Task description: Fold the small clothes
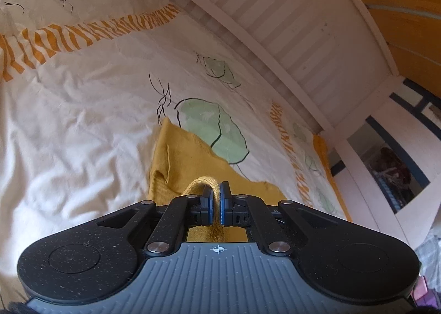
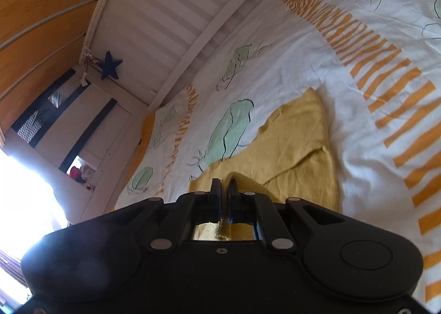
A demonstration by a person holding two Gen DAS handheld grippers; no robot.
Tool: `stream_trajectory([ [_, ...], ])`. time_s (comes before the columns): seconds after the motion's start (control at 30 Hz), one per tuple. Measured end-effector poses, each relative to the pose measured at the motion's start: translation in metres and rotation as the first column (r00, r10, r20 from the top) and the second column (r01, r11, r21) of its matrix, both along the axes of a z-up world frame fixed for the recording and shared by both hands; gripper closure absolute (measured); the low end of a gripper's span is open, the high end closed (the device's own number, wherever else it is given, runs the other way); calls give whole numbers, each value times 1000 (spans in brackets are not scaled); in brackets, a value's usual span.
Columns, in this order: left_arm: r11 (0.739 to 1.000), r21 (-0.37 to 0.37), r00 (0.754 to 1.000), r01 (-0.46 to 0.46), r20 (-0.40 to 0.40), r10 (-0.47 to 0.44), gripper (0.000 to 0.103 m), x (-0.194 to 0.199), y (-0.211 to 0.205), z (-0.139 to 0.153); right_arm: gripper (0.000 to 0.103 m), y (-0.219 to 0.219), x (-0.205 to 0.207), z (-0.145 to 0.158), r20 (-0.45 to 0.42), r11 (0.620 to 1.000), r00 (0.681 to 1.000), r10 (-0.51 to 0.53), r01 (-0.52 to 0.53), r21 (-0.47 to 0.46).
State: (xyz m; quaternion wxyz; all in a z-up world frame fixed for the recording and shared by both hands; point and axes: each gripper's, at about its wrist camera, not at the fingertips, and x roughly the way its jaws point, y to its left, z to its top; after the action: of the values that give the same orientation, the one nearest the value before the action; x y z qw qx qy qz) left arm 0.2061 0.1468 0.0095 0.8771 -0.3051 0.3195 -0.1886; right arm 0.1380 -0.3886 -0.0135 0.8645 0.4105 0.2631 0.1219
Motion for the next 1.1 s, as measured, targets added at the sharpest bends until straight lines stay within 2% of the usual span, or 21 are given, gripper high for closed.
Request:
stream_trajectory([
  [0.1, 1000, -3, 1000, -16, 12, 16, 99, 25, -5, 1, 91, -8, 28, -3, 2, 1000, 1000, -24, 24, -17],
  [0.27, 999, 34, 1000, -22, 1, 22, 99, 67, -16, -8, 91, -13, 73, -18, -19, 998, 998, -57, 56, -38],
  [0.63, 983, 178, 997, -49, -42, 58, 99, 135, -42, -51, 90, -21, 148, -69, -135, 989, 981, -136, 126, -81],
  [0.7, 980, 193, 997, -52, -48, 63, 97, 142, -44, -59, 85, -21, 153, -76, -154, 987, 978, -140, 125, -103],
  [0.73, 979, 198, 996, -52, -54, 64, 94, 145, -44, -62, 84, -20, 154, -78, -161, 984, 976, -150, 132, -118],
  [0.8, 972, 225, 994, -73, -57, 88, 72, 147, -43, -63, 80, -20, 154, -80, -164, 977, 972, -171, 145, -159],
  [0.83, 967, 237, 994, -90, -43, 103, 61, 145, -43, -62, 69, -20, 153, -79, -162, 972, 970, -181, 152, -179],
  [0.87, 961, 254, 993, -109, -17, 117, 56, 143, -43, -59, 51, -21, 151, -78, -157, 968, 969, -190, 158, -196],
  [0.93, 948, 294, 993, -120, 15, 121, 51, 137, -45, -50, 38, -21, 146, -71, -129, 957, 971, -202, 168, -236],
  [1.03, 930, 358, 996, -85, 49, 73, 37, 123, -54, -37, 38, -15, 137, -57, -83, 931, 976, -203, 166, -323],
  [1.1, 913, 406, 998, -46, 56, 26, 35, 112, -66, -31, 35, -6, 132, -48, -60, 918, 981, -185, 151, -366],
])
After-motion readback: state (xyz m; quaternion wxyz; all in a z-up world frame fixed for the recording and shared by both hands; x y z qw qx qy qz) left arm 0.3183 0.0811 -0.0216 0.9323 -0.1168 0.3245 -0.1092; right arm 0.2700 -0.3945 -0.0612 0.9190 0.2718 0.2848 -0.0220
